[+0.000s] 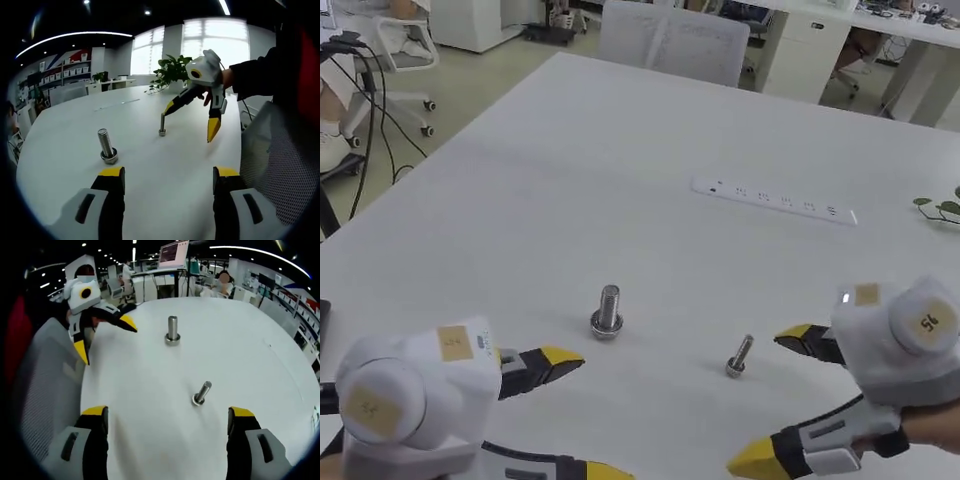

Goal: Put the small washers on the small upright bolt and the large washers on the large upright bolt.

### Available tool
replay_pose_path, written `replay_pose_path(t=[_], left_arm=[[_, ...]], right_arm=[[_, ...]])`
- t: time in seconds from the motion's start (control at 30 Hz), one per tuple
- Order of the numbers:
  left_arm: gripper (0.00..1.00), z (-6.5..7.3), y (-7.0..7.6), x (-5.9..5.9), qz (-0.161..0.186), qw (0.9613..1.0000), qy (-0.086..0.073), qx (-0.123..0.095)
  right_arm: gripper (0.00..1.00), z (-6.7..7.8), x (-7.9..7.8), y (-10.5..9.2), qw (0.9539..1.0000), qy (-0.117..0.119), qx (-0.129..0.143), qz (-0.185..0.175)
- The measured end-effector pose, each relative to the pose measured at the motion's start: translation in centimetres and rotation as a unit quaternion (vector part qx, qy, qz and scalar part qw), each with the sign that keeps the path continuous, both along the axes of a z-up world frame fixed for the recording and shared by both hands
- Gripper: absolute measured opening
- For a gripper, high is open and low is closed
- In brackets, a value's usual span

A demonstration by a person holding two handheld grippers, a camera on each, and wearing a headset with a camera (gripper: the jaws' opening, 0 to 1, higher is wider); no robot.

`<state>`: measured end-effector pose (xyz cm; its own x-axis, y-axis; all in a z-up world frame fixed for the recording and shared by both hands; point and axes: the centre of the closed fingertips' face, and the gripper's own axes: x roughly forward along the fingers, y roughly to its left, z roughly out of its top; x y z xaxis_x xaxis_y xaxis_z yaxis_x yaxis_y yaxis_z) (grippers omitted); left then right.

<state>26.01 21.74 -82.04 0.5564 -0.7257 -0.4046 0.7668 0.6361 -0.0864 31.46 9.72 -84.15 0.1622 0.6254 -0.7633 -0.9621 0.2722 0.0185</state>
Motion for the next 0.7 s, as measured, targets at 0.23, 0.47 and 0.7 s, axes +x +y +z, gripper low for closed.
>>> replay_pose_path(t=[0.23, 0.47, 0.7], left_arm=[[0.90, 0.3, 0.5, 0.5, 0.025, 0.9996, 0.010, -0.011], [1.00, 0.5, 0.7, 0.6, 0.034, 0.9991, 0.018, -0.016], [1.00, 0.5, 0.8, 0.4, 0.028, 0.9993, 0.020, -0.015]], right_arm=[[1.00, 0.2, -1.0, -0.5, 0.9999, 0.002, 0.008, -0.011], [1.00, 0.7, -1.8, -0.5, 0.9996, -0.001, 0.021, -0.021], [1.00, 1.9, -2.4, -0.3, 0.9987, -0.013, 0.041, -0.028]])
